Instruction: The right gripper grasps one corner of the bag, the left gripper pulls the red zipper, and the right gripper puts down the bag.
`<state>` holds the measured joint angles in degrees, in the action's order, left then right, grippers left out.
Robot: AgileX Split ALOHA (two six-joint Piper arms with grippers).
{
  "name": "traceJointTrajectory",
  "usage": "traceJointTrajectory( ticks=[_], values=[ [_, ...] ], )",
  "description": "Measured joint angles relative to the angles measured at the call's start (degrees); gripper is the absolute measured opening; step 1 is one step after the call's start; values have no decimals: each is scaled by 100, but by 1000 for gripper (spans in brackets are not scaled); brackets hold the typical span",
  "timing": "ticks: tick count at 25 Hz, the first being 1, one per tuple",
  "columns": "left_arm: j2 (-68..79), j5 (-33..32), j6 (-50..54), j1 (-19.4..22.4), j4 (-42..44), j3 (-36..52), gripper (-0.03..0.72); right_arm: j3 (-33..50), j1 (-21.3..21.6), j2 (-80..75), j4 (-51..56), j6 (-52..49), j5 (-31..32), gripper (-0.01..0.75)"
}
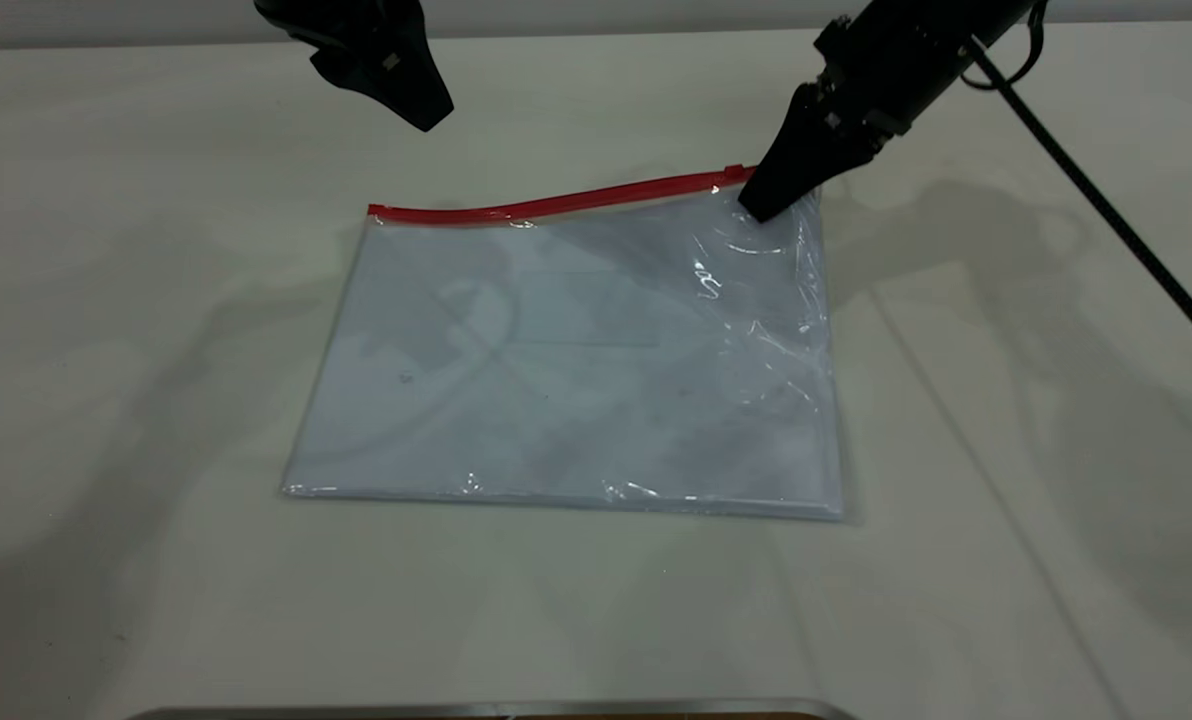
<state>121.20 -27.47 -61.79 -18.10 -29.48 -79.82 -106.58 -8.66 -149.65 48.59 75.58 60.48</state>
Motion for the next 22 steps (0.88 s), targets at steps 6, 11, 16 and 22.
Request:
traceJointTrajectory(
  ticks=[6, 11, 16, 22],
  values=[
    [0, 0, 0, 0, 0, 0, 518, 0, 6, -276, 11, -402, -226, 406],
    [0, 0, 0, 0, 0, 0, 518, 0, 169, -352, 32, -789, -270, 412],
    [0, 0, 0, 0, 0, 0, 518, -4, 740, -352, 312, -1363, -172, 412],
    [0, 0, -5, 0, 0, 0, 518, -11, 985, -441, 695, -1497, 576, 412]
  ],
)
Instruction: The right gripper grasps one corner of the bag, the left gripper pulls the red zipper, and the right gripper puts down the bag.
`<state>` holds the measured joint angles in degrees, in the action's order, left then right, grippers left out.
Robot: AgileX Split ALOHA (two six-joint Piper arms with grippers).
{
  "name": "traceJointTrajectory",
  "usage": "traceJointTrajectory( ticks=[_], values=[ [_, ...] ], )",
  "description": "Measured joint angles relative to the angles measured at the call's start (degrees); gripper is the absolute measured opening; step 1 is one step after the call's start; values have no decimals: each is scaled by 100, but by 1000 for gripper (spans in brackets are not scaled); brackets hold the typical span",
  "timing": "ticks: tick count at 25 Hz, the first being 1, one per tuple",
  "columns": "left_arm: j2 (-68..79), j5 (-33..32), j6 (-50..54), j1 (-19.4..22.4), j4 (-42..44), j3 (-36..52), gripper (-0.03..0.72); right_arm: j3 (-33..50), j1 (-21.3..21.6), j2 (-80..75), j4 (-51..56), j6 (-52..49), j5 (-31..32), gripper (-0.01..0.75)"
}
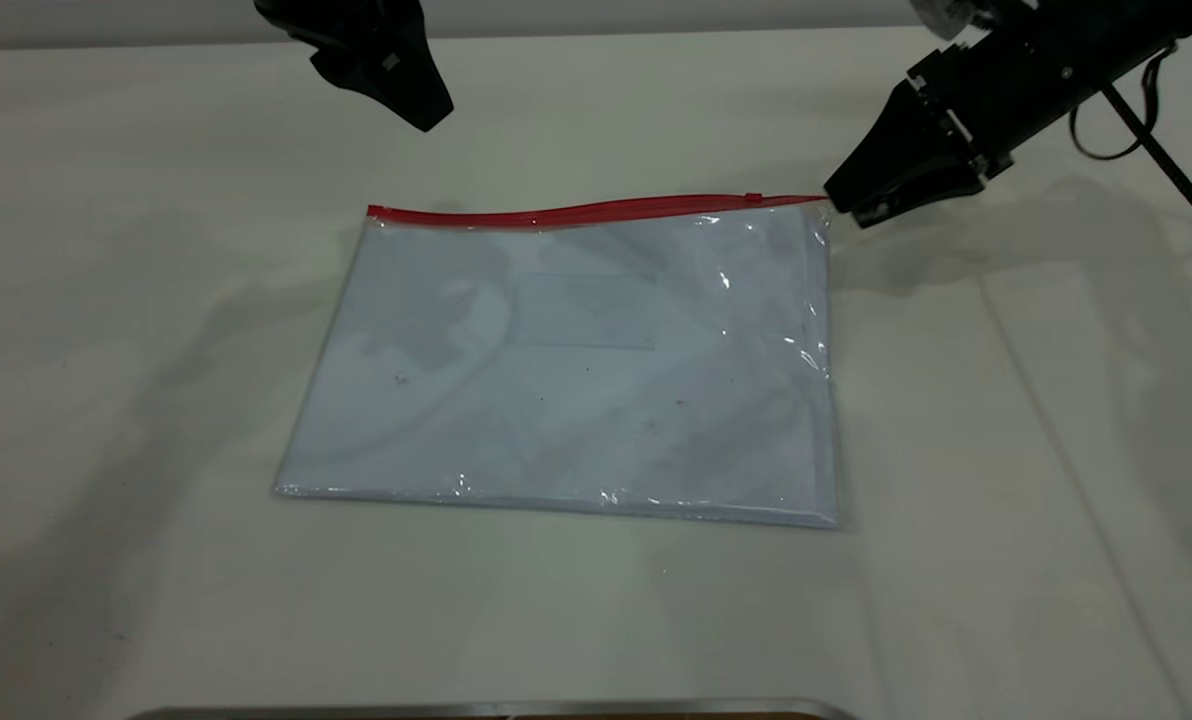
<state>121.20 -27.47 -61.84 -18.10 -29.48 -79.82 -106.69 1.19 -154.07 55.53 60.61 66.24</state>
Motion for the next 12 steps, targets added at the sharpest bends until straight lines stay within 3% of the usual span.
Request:
traceJointTrajectory(
  ticks=[12],
  values=[
    [0, 0, -21, 0, 0, 0, 518, -35, -72, -421, 757, 348, 58, 412]
  ],
)
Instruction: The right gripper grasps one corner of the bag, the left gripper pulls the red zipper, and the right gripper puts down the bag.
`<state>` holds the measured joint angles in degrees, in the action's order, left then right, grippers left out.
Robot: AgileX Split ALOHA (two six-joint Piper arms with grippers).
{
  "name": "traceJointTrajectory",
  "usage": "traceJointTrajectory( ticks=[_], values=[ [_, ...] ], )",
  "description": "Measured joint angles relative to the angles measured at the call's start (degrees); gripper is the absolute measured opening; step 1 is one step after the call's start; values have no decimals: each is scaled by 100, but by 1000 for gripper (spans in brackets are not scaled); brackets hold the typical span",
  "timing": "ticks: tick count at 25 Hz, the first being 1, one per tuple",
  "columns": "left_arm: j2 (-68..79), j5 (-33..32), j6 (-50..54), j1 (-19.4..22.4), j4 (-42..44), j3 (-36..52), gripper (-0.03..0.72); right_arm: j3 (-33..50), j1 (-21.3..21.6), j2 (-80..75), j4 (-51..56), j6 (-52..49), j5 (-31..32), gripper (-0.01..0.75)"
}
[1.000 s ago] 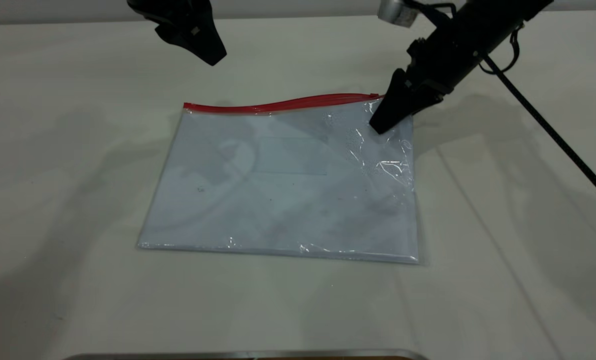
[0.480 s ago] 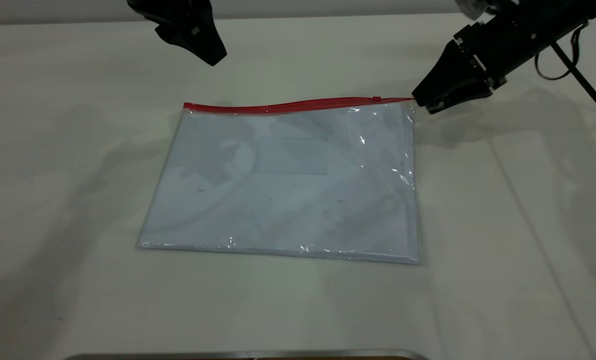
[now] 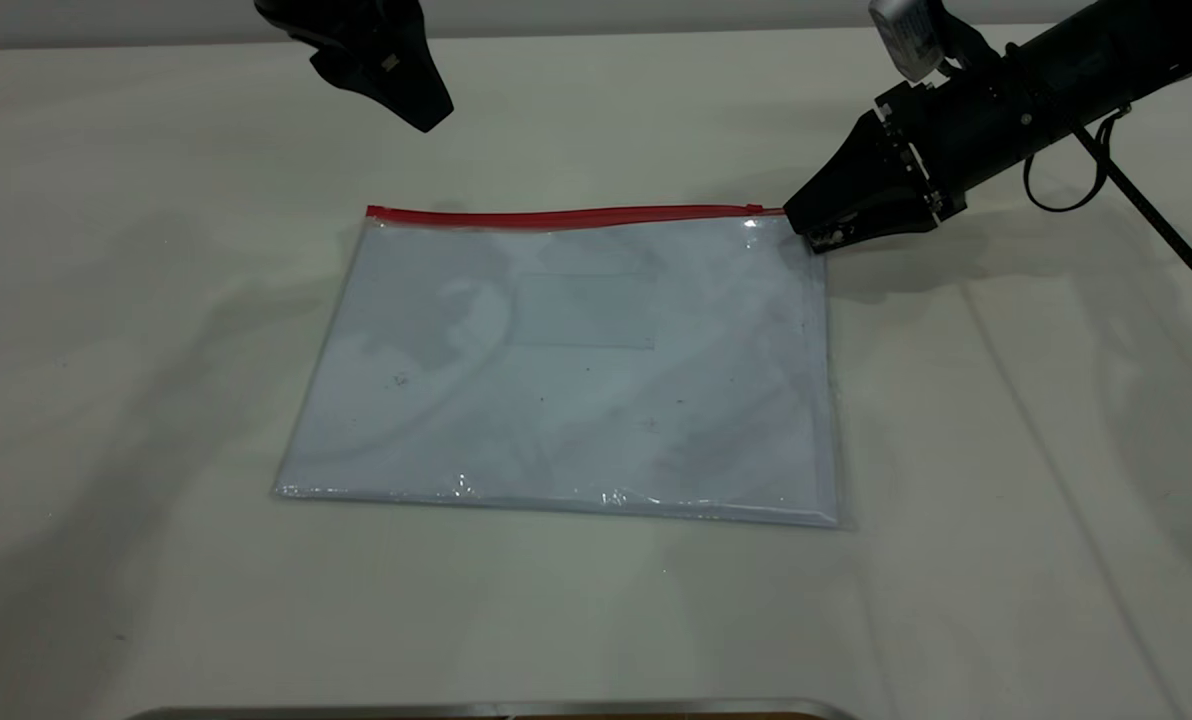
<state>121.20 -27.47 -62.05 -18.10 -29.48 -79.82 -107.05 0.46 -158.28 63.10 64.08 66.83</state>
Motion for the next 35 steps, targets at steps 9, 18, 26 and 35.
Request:
traceJointTrajectory(
  ticks=[9, 18, 26, 35],
  values=[
    [0, 0, 5, 0, 0, 0, 518, 0, 398, -4, -11, -128, -1, 412],
    [0, 5, 5, 0, 0, 0, 518, 0, 63, -11, -78, -49, -60, 412],
    [0, 5, 5, 0, 0, 0, 518, 0, -253, -11, -95, 105, -461, 412],
    [0, 0, 5, 0, 0, 0, 518, 0, -172, -13, -252, 20, -906, 412]
  ],
)
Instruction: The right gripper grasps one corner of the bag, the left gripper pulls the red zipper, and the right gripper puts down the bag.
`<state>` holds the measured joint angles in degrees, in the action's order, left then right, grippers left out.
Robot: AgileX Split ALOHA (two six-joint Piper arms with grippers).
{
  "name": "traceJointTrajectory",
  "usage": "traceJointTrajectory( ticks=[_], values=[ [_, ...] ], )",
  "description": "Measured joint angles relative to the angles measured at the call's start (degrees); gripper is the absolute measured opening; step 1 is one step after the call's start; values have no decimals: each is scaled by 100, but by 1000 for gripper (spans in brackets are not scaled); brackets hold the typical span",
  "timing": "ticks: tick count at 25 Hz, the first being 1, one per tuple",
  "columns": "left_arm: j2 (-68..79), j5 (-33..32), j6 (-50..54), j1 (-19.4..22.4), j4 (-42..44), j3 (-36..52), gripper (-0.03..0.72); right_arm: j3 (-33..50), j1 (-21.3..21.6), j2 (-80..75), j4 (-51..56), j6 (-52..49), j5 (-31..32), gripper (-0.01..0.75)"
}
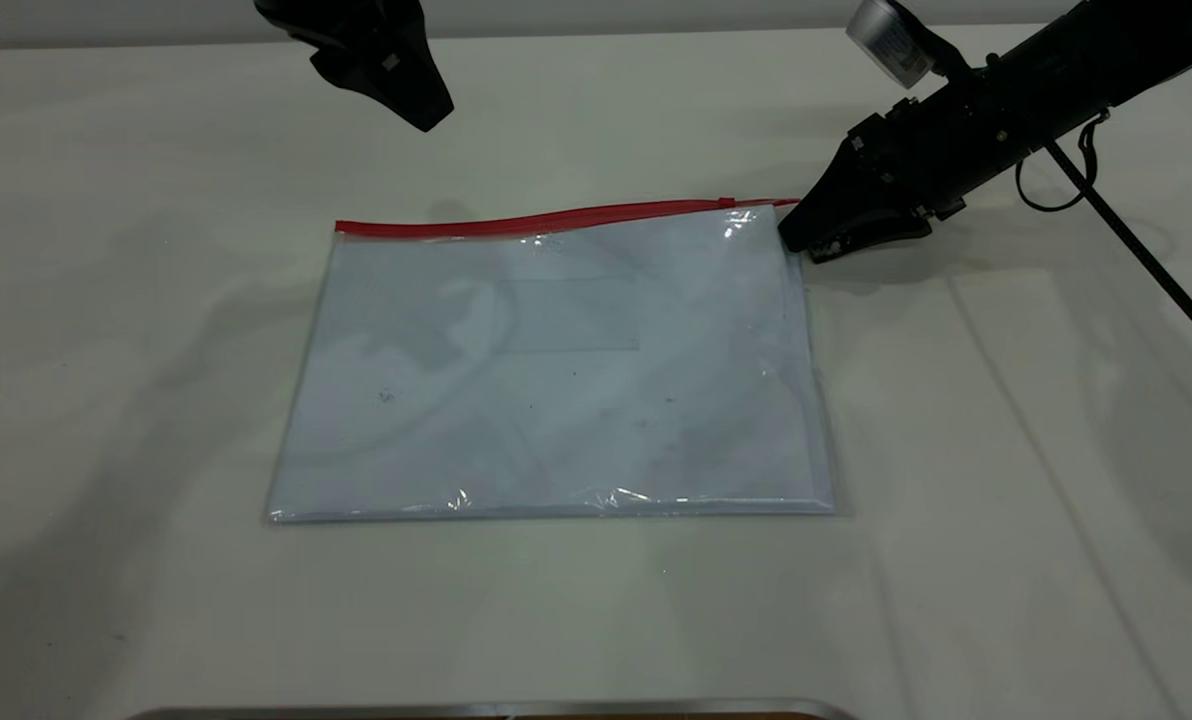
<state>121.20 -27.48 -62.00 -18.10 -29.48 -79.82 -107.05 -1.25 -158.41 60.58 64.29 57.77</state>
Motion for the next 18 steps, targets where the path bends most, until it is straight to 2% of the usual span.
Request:
traceJointTrajectory(
  ticks=[6, 11, 18],
  values=[
    [0, 0, 18, 0, 0, 0, 518, 0, -6, 0, 0, -19, 72, 412],
    [0, 5, 13, 0, 0, 0, 518, 0, -190, -5, 40, 103, 374, 412],
    [0, 5, 13, 0, 0, 0, 518, 0, -244, -7, 508, 349, 459, 411]
  ],
)
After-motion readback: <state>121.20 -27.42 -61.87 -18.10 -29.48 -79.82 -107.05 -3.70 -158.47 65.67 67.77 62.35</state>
